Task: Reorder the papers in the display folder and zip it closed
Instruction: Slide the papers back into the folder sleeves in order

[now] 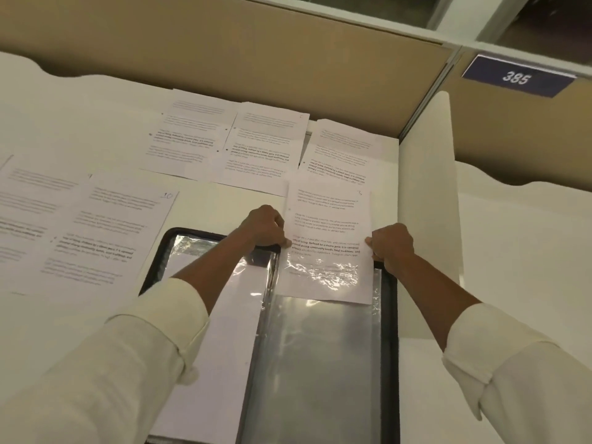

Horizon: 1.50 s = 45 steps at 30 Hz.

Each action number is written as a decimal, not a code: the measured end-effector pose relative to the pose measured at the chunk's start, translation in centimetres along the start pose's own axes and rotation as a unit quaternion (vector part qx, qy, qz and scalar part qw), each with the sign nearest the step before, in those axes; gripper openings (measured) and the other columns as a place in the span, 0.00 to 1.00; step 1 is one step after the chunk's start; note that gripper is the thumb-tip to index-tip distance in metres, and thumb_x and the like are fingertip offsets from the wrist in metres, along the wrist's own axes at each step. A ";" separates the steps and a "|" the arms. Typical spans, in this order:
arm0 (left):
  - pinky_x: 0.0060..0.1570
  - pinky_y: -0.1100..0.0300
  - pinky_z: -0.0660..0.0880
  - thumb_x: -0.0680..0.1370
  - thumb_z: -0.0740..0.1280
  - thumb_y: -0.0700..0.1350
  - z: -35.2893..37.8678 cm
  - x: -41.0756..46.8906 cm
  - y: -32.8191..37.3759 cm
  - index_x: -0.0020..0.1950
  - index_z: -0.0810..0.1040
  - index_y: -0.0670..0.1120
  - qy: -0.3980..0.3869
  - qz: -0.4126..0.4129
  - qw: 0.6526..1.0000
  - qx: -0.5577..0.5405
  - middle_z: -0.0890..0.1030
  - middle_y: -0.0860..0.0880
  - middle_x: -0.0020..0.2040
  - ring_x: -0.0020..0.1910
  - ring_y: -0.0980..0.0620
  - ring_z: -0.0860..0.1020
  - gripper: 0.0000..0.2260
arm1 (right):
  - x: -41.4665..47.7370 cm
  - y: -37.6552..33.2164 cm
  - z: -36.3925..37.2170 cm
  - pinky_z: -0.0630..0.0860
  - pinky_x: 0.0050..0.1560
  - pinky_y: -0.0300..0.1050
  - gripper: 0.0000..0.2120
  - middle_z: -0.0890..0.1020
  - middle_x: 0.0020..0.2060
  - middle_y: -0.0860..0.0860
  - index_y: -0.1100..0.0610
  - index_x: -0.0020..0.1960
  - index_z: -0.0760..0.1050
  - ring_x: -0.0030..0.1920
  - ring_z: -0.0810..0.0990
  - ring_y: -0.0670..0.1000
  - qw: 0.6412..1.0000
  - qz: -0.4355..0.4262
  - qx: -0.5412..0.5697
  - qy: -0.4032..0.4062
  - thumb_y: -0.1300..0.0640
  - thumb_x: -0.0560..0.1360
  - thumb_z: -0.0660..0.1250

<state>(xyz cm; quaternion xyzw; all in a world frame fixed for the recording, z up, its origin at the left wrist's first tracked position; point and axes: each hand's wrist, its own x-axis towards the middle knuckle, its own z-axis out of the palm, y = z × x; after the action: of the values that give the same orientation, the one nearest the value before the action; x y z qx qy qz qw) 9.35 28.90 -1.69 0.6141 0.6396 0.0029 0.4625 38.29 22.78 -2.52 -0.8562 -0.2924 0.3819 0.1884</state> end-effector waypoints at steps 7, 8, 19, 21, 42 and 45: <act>0.56 0.46 0.85 0.73 0.83 0.46 -0.7 1.3 0.8 0.48 0.84 0.34 0.034 -0.027 0.992 -0.118 0.88 0.39 0.48 0.49 0.42 0.87 0.16 | -1.8 1.5 0.6 0.84 0.52 0.64 0.09 0.85 0.48 0.68 0.72 0.49 0.81 0.45 0.86 0.61 0.997 -0.037 -0.029 0.057 0.67 0.72 0.74; 0.57 0.45 0.85 0.72 0.83 0.44 -0.7 1.4 0.8 0.47 0.84 0.35 0.038 -0.029 0.991 -0.124 0.88 0.39 0.49 0.48 0.42 0.87 0.15 | -1.9 1.5 0.6 0.85 0.51 0.59 0.07 0.86 0.46 0.64 0.68 0.48 0.83 0.45 0.86 0.59 0.997 -0.033 -0.034 0.057 0.66 0.72 0.74; 0.57 0.48 0.84 0.68 0.86 0.43 -1.2 1.6 0.3 0.47 0.82 0.34 -0.080 -0.003 0.996 -0.027 0.88 0.45 0.46 0.48 0.44 0.87 0.19 | -1.6 -0.9 0.8 0.81 0.60 0.56 0.12 0.85 0.53 0.53 0.53 0.52 0.81 0.54 0.84 0.57 0.993 -0.019 0.069 0.092 0.56 0.72 0.81; 0.51 0.52 0.84 0.70 0.85 0.44 -1.4 2.0 0.6 0.46 0.80 0.35 -0.057 -0.016 0.996 -0.073 0.88 0.43 0.46 0.45 0.45 0.86 0.18 | -1.6 -0.8 1.0 0.82 0.59 0.56 0.12 0.86 0.51 0.53 0.50 0.48 0.79 0.52 0.85 0.57 0.995 -0.024 0.050 0.084 0.57 0.71 0.81; 0.54 0.55 0.78 0.70 0.84 0.43 -0.4 -0.2 1.4 0.57 0.80 0.45 -0.048 0.058 0.988 0.132 0.83 0.50 0.52 0.55 0.47 0.82 0.20 | 0.4 -4.9 0.5 0.77 0.52 0.46 0.21 0.85 0.47 0.48 0.50 0.61 0.79 0.49 0.84 0.51 0.971 -0.221 -0.081 -0.036 0.60 0.71 0.80; 0.54 0.54 0.78 0.69 0.85 0.48 0.3 -1.2 0.4 0.66 0.74 0.46 0.010 0.048 0.991 0.122 0.83 0.52 0.51 0.54 0.49 0.81 0.30 | 1.2 -6.0 0.8 0.76 0.44 0.44 0.12 0.86 0.43 0.48 0.47 0.51 0.84 0.45 0.83 0.49 0.941 -0.281 -0.179 -0.062 0.64 0.74 0.75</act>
<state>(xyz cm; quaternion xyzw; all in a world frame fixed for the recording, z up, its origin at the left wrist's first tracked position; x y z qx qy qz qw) 9.62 27.94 -0.91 0.6962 0.6091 -0.0471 0.3771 36.21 28.24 -0.40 -0.7332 -0.5960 0.3073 0.1128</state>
